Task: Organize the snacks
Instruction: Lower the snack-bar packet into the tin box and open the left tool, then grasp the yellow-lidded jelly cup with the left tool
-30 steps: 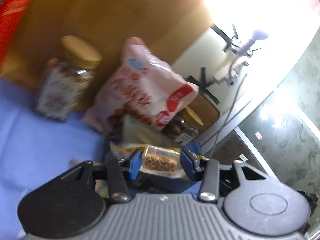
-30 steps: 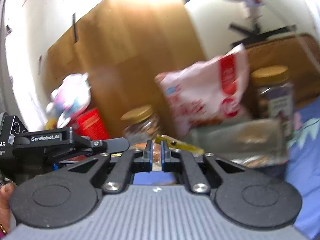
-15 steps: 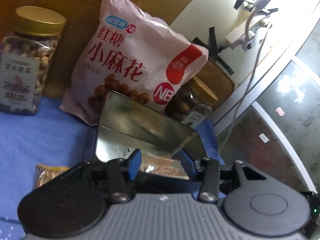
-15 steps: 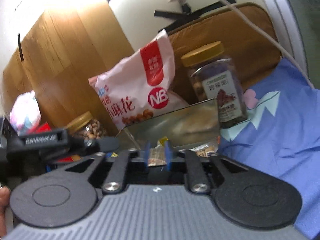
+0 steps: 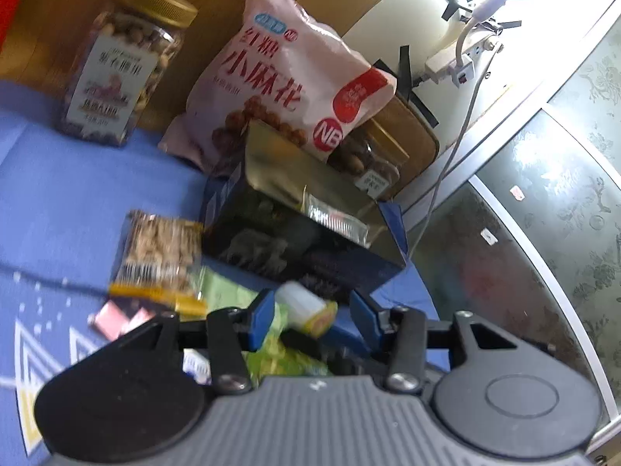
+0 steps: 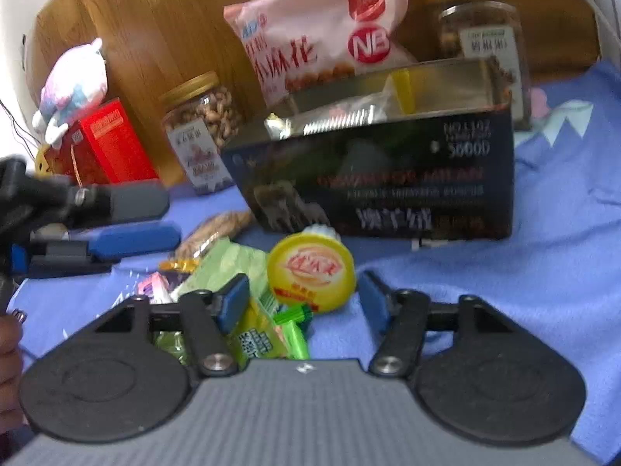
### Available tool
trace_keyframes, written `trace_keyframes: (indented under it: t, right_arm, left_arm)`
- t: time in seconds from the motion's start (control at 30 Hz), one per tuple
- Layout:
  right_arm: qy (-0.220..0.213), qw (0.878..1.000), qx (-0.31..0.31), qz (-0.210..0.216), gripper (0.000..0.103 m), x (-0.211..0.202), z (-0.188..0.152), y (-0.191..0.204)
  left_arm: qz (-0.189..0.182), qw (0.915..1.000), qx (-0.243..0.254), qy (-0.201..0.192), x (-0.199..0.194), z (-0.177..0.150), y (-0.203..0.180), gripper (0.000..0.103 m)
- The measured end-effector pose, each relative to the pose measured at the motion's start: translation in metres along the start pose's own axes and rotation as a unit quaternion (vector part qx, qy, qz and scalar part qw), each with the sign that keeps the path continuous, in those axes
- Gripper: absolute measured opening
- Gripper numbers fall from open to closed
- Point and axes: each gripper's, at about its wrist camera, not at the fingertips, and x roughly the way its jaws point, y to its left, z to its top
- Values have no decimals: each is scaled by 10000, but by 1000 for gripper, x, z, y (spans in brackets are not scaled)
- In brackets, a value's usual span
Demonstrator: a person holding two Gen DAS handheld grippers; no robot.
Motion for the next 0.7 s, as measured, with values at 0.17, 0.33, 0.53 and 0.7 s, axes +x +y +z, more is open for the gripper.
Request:
trace_keyframes:
  t: [0.17,0.33,0.53,0.7]
  right_arm:
    - [-297,9995,-33,74,5,-23,2,10]
    - [-189,9959,-692,548,3,-34,-12,51]
    - [-544,9918,-1092,385,11,-49,-18,60]
    - [-629,9915,-1138,-102,56,-49,-12,29]
  left_arm:
    - [-240,9996,-121,-7,-17,-5,0,65]
    - [-240,9995,-63,-177,-30,-7,-2,77]
    - [-213,9994,-236,-165,-34,-4,7,77]
    - [-303,9994,65,126,-7,4,-10,77]
